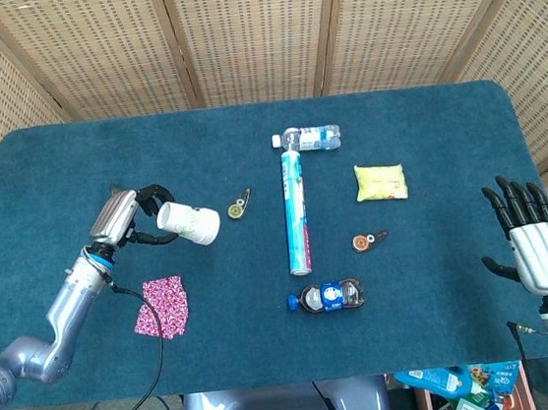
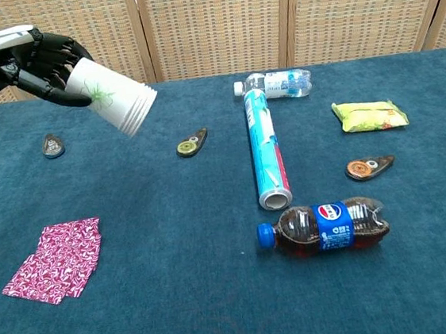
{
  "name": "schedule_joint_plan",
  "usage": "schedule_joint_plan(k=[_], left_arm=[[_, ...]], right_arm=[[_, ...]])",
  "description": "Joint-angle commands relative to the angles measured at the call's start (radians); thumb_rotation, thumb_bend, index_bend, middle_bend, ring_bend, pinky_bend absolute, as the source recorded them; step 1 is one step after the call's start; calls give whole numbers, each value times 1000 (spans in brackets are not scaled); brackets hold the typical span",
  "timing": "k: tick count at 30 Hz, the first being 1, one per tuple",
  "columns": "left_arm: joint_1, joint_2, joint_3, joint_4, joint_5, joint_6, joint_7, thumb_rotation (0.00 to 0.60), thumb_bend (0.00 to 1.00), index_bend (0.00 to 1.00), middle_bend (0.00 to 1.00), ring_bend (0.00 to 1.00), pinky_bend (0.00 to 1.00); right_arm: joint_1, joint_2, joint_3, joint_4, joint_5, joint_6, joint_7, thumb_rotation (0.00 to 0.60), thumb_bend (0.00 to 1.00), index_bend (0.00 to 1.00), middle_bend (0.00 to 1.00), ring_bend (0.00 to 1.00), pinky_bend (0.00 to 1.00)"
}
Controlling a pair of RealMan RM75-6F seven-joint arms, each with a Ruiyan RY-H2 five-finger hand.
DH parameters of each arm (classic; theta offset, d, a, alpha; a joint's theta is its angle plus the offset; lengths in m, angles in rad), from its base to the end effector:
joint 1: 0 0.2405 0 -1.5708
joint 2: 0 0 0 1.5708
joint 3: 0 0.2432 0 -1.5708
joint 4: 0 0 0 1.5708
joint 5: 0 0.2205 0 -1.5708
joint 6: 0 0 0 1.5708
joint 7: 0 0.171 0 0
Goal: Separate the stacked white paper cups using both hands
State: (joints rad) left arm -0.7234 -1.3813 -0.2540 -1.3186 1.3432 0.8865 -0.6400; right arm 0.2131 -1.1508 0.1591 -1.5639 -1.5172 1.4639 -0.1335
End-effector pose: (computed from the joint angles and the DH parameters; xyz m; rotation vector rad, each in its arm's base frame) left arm -0.1642 0.4159 0.0437 -1.5512 -1.4866 -1.3932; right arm -0.2664 -0.2678 0.1534 1.4440 -0.6392 0.9587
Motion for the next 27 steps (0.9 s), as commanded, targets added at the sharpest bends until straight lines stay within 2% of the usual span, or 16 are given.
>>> schedule_joint_plan(k=[1,10,17,27], left_arm=[[-28,-34,-47,-3,15,-53,-296,600,168,464,484,500,477],[-133,-146,-77,65,5,-139,-400,600,168,464,484,500,477],[-226,-253,-119,130,-33,-204,-437,600,168,464,484,500,477],[-309,-344,-156,182,-63,-250,-453,600,168,464,484,501,477]], right_arm=[[50,-37,-11,136,-120,37,100,600,0,73,14,0,0],[148,-58,-2,284,-245,66,210,600,0,198,91,0,0],[250,-36,13,307,-303,30,259,600,0,264,145,2,0],[384,-80,15,329,-372,-2,327,600,50,352,203,48,0]])
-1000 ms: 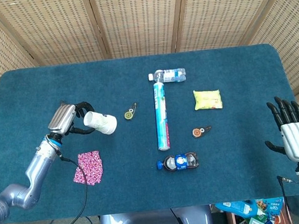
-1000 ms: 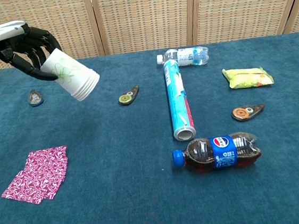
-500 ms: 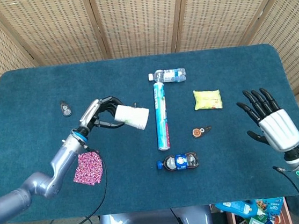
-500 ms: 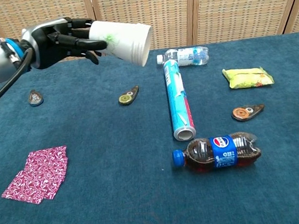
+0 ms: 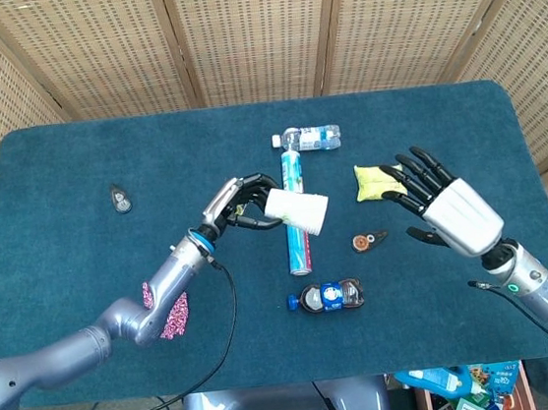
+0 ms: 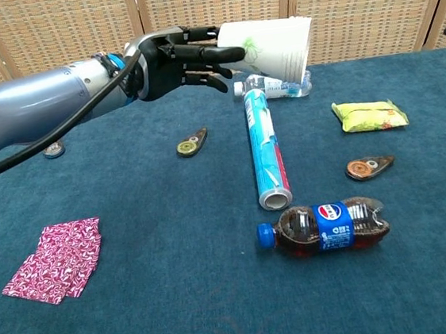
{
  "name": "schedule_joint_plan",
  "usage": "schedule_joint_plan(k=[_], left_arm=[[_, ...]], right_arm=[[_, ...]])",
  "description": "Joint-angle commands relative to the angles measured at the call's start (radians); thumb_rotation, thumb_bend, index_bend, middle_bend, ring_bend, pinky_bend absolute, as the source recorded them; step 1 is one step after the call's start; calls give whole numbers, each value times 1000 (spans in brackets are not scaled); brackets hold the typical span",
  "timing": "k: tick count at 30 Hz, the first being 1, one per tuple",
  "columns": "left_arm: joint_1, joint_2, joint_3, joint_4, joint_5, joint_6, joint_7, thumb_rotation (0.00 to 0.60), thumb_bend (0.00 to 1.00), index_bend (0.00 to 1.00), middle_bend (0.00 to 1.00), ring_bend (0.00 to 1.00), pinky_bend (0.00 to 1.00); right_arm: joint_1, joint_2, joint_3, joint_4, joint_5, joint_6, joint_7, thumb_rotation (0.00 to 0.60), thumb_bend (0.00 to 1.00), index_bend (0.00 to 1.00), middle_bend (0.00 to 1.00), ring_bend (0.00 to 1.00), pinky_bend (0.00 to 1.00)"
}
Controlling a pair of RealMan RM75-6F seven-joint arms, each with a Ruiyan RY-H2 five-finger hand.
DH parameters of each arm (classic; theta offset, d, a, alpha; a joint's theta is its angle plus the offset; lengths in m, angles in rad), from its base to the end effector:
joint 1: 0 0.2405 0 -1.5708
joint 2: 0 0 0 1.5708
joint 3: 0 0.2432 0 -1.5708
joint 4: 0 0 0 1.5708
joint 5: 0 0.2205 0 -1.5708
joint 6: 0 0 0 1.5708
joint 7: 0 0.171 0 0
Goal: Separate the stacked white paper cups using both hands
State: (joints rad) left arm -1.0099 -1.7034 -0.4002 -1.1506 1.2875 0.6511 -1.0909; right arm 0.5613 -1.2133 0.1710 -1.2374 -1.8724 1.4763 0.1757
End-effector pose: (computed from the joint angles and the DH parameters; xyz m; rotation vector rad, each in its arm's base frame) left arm -0.0202 0.4342 -0.0623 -1.4186 -2.1971 -1.6314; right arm -0.1713 -0.3452 0.1402 1.8601 -0.2261 1.3295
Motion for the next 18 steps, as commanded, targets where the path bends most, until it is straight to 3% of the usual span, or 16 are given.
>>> schedule_joint_plan(k=[1,18], left_arm=[[-33,-34,-14,25,-11,-20,0,600,168,464,484,500,477],[-61,-85,-18,77,-19,-44,-18,600,168,464,484,500,477]], right_arm=[[53,-25,3,5,-18,-25,22,600,54,354,204,48,0],[176,-183,-16,154,-31,-15,64,600,183,452,235,79,0]])
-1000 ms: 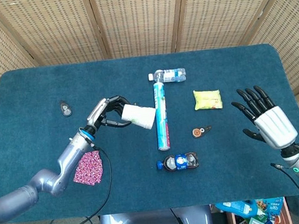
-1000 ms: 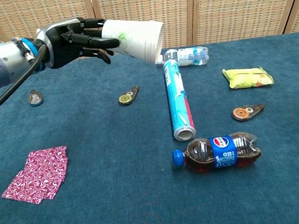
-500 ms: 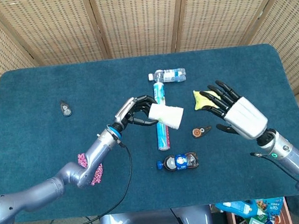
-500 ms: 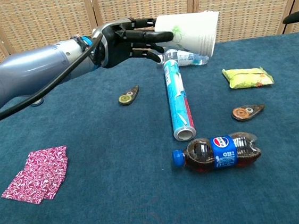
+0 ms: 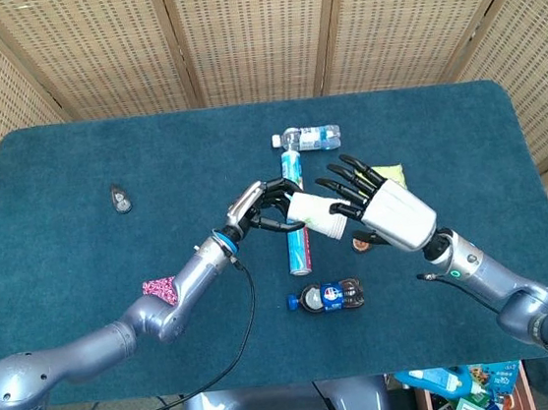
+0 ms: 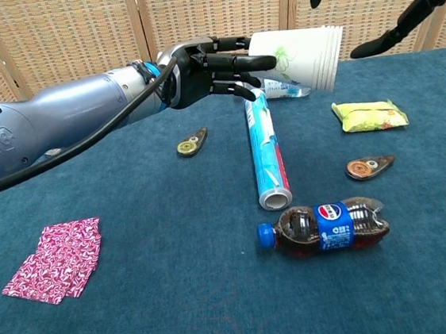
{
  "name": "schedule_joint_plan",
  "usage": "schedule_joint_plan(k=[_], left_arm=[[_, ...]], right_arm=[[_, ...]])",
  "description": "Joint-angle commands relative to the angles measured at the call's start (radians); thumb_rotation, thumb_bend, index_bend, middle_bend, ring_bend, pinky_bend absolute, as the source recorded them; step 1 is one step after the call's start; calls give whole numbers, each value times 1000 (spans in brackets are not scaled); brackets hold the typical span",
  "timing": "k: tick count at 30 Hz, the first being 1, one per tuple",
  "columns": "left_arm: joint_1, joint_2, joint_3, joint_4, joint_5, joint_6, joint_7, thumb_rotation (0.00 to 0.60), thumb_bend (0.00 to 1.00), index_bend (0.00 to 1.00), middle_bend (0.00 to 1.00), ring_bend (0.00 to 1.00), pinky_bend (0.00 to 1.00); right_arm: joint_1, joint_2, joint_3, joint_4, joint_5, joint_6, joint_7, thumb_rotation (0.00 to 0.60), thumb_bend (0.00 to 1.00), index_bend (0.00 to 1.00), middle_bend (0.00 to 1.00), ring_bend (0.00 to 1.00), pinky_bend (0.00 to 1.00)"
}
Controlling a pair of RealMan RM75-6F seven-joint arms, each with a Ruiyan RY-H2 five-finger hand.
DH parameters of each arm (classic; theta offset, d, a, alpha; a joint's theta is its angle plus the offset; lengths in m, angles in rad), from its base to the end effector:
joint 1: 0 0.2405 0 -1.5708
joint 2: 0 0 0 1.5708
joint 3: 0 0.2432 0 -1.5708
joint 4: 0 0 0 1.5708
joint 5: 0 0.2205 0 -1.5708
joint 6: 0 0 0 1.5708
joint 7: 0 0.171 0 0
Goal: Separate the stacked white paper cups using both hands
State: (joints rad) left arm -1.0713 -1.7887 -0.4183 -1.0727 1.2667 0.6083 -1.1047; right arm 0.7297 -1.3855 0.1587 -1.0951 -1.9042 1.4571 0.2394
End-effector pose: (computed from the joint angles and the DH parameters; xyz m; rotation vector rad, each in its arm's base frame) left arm 0.0012 0.4326 -0.0883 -1.4209 -2.2621 -1.6009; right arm -0.1205 -0.3711 0.0897 1.9639 -0.1750 1.4742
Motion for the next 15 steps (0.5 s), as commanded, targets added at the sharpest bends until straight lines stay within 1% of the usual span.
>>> schedule_joint_plan(k=[1,7,15], left_arm=[[0,1,0,-2,4,-2,-8,600,168,464,484,500,477],[1,5,2,-6,10,-5,-21,600,168,464,484,500,477],[0,-1,7,-3,12,-11,-28,600,168,464,484,500,477]], right_arm=[[12,-16,-6,19,0,5,-2,600,183,452,236,80,0],[29,-41,-13,53,4,28,-11,600,198,467,247,88,0],[46,-69,-23,106,15,51,-11,600,282,504,262,103,5]])
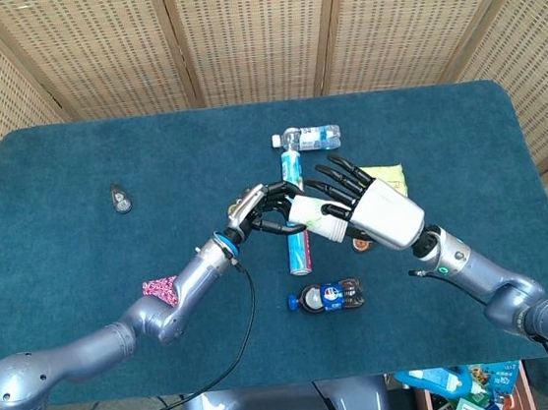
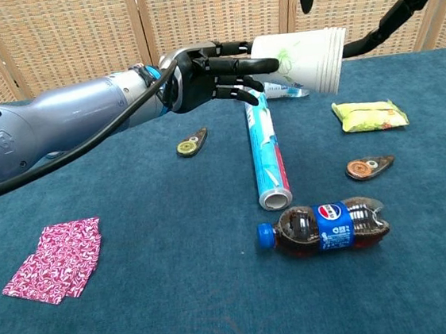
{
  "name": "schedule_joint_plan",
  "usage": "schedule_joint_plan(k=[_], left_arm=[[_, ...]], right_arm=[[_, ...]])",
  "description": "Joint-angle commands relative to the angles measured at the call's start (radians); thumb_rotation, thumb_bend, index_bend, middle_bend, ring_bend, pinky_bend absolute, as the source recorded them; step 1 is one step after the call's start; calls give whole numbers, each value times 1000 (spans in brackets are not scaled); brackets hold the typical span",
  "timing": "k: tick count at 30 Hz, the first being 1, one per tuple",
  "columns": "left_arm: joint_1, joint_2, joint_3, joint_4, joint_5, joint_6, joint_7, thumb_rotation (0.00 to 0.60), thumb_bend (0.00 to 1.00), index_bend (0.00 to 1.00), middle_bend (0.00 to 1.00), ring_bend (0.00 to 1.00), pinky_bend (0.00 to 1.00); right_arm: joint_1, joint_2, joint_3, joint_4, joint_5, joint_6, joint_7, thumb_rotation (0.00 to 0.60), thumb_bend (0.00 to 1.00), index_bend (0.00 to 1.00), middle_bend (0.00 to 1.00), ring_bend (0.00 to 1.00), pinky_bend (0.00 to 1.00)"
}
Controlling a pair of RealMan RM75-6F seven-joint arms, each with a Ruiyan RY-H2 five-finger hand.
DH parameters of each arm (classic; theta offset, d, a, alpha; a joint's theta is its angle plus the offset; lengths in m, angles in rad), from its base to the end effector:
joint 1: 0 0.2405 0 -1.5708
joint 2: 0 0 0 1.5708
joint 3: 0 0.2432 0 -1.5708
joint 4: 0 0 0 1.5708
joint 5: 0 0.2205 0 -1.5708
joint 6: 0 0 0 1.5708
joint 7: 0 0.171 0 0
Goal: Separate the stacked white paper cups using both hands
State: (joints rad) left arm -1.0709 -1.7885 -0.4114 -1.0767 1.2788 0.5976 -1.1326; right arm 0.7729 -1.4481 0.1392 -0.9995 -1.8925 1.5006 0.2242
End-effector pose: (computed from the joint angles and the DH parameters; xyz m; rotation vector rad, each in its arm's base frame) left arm 0.0009 0.4293 -0.0917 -1.4222 -2.2942 -1.5839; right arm -0.1137 -0.3784 0.0815 1.9520 -0.0945 1.4879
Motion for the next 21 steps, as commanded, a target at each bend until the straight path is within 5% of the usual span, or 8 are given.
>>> schedule_joint_plan(k=[1,21], left_arm=[[-1,-2,0,2,-1,0,0,600,168,464,484,500,477],[-1,-9,3,7,4,0,-5,600,167,464,484,500,477]], right_arm=[[4,-10,-6,18,3,12,5,600,291,508,263,104,6],[32,-58,-37,98,16,50,6,600,484,617,285,122,26]])
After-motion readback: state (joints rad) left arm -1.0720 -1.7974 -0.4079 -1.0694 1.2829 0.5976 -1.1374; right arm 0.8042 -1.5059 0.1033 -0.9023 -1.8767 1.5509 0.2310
